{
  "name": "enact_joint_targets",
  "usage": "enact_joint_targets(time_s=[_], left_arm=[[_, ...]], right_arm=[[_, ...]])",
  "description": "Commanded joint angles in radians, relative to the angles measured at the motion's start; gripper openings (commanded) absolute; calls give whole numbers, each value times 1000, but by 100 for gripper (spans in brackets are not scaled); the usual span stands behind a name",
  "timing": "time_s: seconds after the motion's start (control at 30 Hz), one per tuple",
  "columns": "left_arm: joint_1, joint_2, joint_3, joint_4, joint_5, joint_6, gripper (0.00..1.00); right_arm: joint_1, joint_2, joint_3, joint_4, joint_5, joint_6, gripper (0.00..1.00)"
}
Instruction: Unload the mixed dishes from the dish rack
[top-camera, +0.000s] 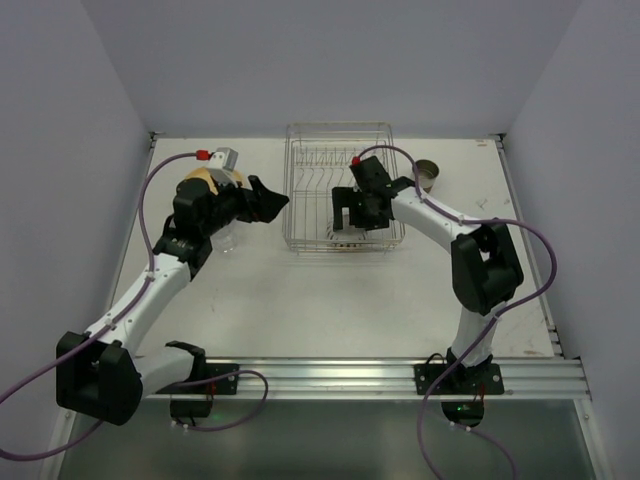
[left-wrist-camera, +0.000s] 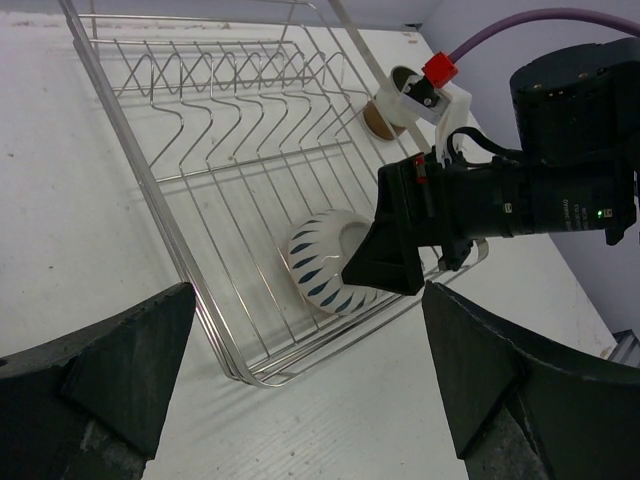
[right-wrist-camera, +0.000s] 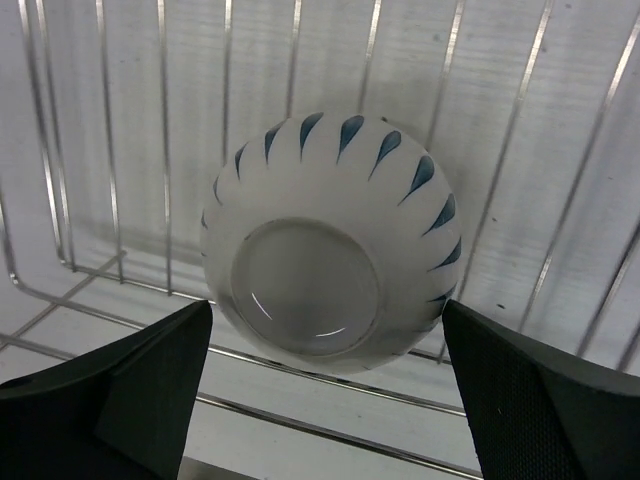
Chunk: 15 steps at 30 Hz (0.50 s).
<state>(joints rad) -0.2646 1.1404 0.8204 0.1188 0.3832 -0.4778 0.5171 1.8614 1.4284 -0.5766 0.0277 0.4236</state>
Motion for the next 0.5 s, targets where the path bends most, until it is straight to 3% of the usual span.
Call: enact_joint_targets(time_s=[0.0, 0.47], left_arm=[[-4, 5, -3, 58, 28, 21, 100], [-5, 5, -6, 59, 34, 22, 100]], right_arm=[[9, -21, -6, 86, -202, 29, 99], [0, -39, -28, 81, -154, 23, 99]])
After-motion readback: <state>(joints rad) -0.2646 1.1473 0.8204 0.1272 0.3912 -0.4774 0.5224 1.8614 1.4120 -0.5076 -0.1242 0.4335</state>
